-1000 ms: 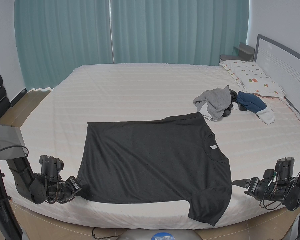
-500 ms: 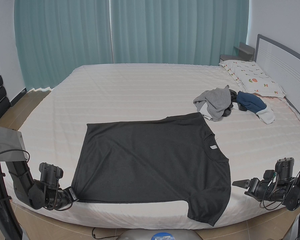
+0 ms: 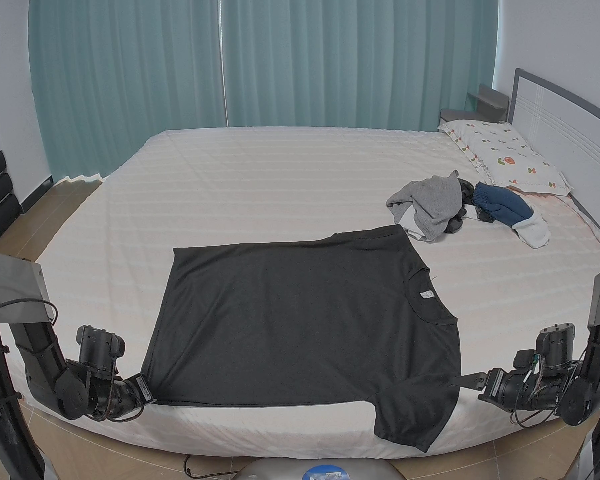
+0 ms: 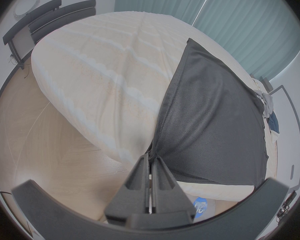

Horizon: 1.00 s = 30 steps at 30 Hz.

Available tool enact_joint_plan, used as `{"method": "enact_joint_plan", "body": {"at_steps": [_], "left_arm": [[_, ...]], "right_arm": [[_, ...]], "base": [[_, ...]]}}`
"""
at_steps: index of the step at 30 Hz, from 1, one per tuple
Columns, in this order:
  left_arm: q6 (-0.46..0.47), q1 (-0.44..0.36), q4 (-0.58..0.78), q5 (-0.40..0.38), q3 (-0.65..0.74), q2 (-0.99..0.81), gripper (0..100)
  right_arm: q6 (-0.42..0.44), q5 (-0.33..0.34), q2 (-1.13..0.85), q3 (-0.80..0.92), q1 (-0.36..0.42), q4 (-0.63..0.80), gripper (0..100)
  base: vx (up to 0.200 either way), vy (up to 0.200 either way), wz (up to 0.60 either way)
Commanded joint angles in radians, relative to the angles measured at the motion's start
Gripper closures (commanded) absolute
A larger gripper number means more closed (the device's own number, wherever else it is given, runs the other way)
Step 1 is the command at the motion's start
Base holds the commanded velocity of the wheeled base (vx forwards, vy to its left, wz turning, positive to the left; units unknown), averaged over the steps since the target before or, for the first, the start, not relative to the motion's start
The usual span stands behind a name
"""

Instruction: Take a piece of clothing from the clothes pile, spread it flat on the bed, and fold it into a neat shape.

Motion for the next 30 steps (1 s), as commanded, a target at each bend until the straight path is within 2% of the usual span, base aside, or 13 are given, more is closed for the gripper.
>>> {"method": "enact_joint_plan", "body": {"at_steps": [1,3,4,11,12,20,26,30], "left_arm": [[-0.001,0.0,0.001,0.0,-0.001,0.004,100],[-0.001,0.0,0.001,-0.002,-0.002,0.006,100],[-0.002,0.0,0.001,-0.003,-0.004,0.01,100],[-0.002,0.002,0.001,-0.006,-0.007,0.01,100],[-0.002,0.003,0.001,-0.006,-0.007,0.012,100],[-0.002,0.005,0.0,-0.008,-0.005,0.01,100],[-0.002,0.006,0.001,-0.008,-0.007,0.01,100],[-0.001,0.009,-0.002,-0.009,-0.005,0.01,100]], "right_arm": [[0.006,-0.016,0.17,0.012,0.045,-0.128,0],[0.006,-0.036,0.2,0.01,0.045,-0.162,0],[0.015,-0.072,0.249,0.001,0.049,-0.197,0],[0.108,-0.085,0.249,-0.054,0.079,-0.194,0],[0.116,-0.085,0.249,-0.062,0.083,-0.194,100],[0.125,-0.092,0.243,-0.059,0.085,-0.194,100],[0.114,-0.131,0.19,-0.001,0.072,-0.194,100],[0.073,-0.132,0.167,0.018,0.026,-0.188,100]], "base": [[0.0,0.0,0.0],[0.0,0.0,0.0],[0.0,0.0,0.0],[0.0,0.0,0.0],[0.0,0.0,0.0],[0.0,0.0,0.0],[0.0,0.0,0.0],[0.0,0.0,0.0]]}}
